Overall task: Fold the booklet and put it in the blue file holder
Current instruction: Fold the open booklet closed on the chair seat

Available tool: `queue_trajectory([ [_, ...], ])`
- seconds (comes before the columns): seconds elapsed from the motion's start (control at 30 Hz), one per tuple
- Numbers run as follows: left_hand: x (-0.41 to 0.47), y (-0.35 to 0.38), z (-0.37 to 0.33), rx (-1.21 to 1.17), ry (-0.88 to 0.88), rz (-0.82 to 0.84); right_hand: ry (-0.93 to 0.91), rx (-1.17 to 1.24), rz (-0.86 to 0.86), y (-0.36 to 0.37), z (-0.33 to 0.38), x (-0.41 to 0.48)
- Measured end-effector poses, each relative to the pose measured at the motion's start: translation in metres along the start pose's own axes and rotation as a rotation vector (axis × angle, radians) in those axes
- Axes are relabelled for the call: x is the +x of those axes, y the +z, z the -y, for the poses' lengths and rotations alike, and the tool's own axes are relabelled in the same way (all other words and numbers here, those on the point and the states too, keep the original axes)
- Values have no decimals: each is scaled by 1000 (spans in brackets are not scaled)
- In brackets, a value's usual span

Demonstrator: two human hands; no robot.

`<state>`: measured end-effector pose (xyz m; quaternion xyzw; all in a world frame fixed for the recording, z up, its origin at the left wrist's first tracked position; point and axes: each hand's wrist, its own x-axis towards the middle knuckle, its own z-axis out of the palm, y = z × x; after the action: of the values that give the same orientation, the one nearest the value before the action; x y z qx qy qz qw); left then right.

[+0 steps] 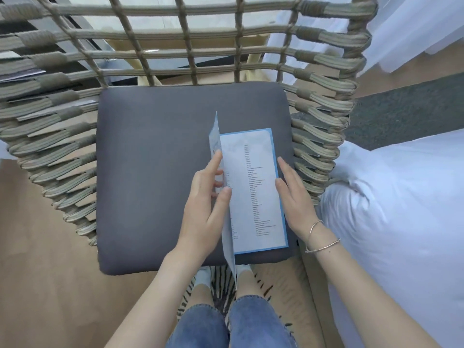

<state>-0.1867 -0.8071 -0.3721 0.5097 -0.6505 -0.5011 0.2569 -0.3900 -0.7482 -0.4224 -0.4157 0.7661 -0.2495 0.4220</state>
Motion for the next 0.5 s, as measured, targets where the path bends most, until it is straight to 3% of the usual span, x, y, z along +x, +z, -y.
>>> queue_trajectory([
  [0.1, 2, 20, 3, 64, -28, 45, -89, -28, -81, -9, 6, -1],
  [0.23, 9, 37, 14, 344, 26, 144, -250, -130, -172, -14, 14, -4],
  [0.37, 15, 50, 32, 576, 55, 226, -347, -286, -196, -8, 13, -4],
  [0.5, 18, 64, 56, 726, 31, 243, -330, -449, -140, 11, -7, 3],
])
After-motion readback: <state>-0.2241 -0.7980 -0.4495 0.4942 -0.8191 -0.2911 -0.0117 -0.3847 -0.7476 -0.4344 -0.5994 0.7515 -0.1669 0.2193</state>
